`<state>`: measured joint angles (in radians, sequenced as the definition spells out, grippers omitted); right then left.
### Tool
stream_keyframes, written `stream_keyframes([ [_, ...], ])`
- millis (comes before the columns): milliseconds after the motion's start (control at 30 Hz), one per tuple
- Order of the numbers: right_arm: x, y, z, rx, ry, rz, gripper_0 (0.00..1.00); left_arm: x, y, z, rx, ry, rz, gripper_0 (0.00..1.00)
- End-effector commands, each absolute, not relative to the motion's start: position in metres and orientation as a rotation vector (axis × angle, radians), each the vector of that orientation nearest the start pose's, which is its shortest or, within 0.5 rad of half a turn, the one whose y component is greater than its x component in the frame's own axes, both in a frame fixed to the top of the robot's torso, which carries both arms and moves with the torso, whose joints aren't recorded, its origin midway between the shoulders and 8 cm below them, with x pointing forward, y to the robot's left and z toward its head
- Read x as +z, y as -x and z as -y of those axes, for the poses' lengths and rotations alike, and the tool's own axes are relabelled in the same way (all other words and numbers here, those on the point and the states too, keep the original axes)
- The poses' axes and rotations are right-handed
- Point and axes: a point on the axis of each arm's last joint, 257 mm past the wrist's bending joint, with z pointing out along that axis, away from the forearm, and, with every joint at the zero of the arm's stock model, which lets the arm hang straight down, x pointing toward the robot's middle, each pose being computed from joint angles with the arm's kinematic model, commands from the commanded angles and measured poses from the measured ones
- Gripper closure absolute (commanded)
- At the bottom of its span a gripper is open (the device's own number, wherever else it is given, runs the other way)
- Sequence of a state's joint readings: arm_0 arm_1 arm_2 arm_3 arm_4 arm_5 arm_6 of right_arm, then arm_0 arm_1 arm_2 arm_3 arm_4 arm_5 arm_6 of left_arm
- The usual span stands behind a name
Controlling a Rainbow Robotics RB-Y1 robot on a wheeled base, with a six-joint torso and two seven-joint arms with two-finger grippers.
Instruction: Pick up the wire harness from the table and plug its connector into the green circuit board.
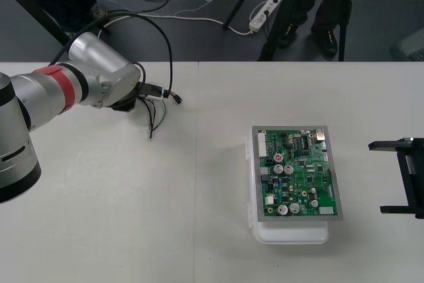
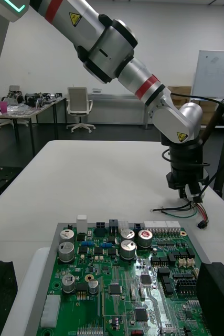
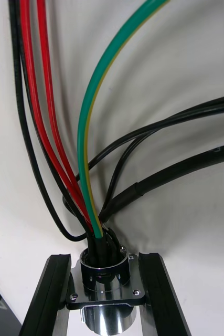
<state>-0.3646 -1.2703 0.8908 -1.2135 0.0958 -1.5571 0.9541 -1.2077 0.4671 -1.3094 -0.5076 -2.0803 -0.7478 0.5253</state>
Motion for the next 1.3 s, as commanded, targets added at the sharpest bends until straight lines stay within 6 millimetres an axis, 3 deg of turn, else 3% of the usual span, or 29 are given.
stream_keyframes([
  [33, -0.152, -0.306, 0.248, 0.887, 1.378, -0.925, 0.00, -0.273, -0.665, -0.229, -0.979, 2.395, 2.372, 1.00],
  [533, -0.152, -0.306, 0.248, 0.887, 1.378, -0.925, 0.00, -0.259, -0.669, -0.219, -0.935, 2.424, 2.437, 1.00],
  [833, -0.152, -0.306, 0.248, 0.887, 1.378, -0.925, 0.00, -0.256, -0.664, -0.199, -0.799, 2.439, 2.552, 1.00],
  [1133, -0.152, -0.306, 0.248, 0.887, 1.378, -0.925, 0.00, -0.237, -0.657, -0.187, -0.624, 2.372, 2.685, 1.00],
  [1300, -0.152, -0.306, 0.248, 0.887, 1.378, -0.925, 0.00, -0.215, -0.652, -0.193, -0.542, 2.339, 2.724, 1.00],
])
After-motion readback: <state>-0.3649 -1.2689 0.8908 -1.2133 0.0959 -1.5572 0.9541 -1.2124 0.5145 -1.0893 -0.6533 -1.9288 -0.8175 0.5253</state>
